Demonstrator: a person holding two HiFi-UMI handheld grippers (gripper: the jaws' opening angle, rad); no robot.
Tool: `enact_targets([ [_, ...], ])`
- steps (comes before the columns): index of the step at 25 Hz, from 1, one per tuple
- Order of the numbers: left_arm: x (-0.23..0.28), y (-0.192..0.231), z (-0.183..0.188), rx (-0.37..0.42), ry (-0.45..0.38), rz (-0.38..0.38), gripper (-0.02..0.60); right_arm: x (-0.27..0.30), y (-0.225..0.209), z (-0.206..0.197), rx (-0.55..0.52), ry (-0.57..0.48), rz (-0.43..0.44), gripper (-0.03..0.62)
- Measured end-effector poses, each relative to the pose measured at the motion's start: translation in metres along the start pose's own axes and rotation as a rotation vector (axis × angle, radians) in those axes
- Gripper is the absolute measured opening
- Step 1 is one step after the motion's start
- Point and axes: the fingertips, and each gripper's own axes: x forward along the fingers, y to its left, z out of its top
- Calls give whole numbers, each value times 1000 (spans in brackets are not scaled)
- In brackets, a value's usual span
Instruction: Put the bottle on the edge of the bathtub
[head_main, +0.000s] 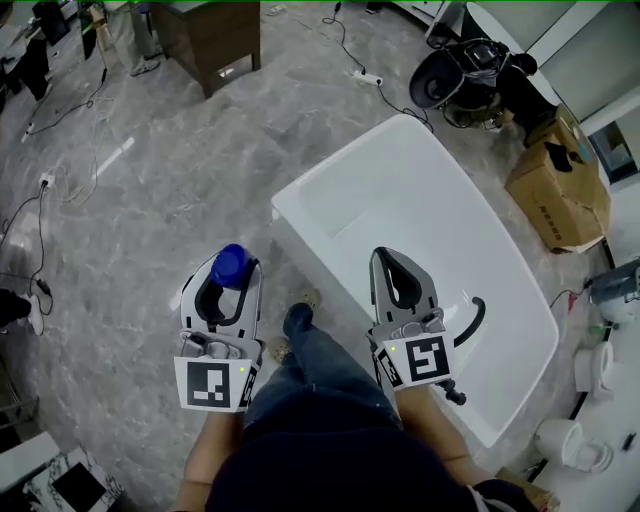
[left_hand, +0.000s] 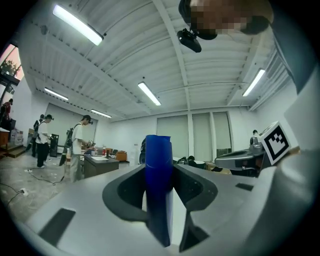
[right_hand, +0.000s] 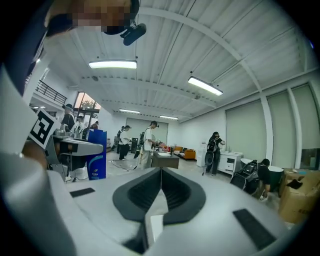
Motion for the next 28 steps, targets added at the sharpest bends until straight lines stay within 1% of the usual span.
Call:
enact_targets([
  [7,68,-8,-4,20,-11,-130,172,49,-29,-11,7,-5,-33,28],
  [10,100,-7,-5,9,-13,-177,172,75,-42,-13,2,-9,-33,28],
  [13,128,-8,-8,15,-16,-224,172,96,-55,-16,-10,-14,-31,28],
  [18,167,-12,-18,13,-14,-277,172,122,-77,-18,-8,-63,-35,28],
  [24,195,-20,-36,20,-9,-326,172,136,-87,-37,-11,-44,-18,28],
  [28,207,-31,-51,15,6,-362,172,134,-90,-54,-8,-35,-13,28],
])
